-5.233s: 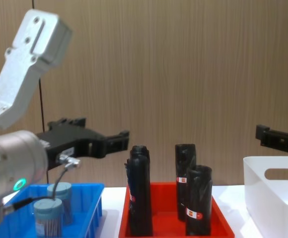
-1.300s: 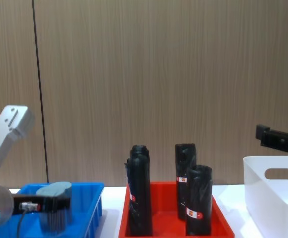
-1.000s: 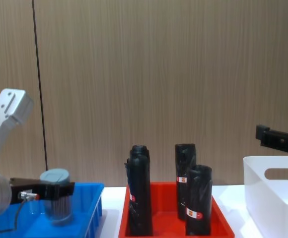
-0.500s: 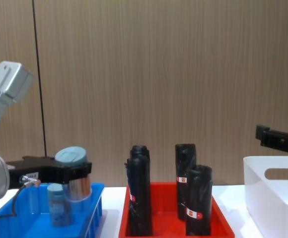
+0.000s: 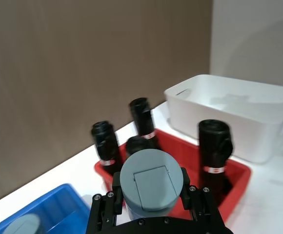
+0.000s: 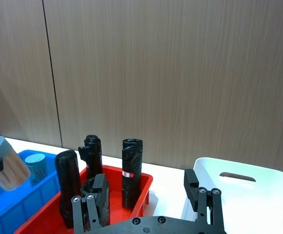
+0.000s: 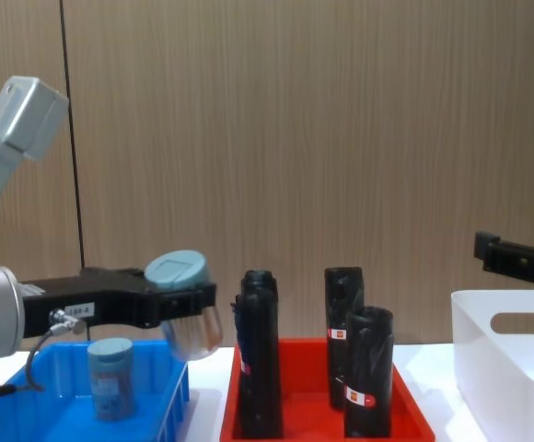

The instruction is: Pick the cotton swabs from the blue box and place them into the white box.

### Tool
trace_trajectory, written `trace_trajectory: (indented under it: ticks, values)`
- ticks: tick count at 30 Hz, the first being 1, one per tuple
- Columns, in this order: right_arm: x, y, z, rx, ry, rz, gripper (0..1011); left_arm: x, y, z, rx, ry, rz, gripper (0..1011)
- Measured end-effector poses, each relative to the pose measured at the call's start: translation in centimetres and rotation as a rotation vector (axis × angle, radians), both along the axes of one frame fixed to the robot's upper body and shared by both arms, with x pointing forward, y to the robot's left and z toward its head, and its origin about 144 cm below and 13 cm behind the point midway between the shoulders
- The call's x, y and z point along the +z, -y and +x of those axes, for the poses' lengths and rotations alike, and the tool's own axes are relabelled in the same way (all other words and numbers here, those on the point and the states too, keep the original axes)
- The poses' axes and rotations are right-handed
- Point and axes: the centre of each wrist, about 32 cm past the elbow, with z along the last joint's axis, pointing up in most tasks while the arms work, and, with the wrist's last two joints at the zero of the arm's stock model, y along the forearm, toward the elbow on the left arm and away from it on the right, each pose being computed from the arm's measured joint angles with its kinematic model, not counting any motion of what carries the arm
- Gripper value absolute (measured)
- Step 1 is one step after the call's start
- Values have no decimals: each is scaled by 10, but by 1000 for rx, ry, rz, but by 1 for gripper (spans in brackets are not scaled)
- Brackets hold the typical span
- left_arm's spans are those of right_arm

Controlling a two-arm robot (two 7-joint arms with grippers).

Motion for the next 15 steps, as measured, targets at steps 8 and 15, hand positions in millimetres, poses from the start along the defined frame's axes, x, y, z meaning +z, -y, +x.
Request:
trace_trajectory:
  ticks: [8,15]
  values:
    - [0,0,0,0,0,0,1002,4,2,1,-129,12,-22,660]
    - [0,0,0,0,0,0,1002,8,5,4,-253,26,-45,660]
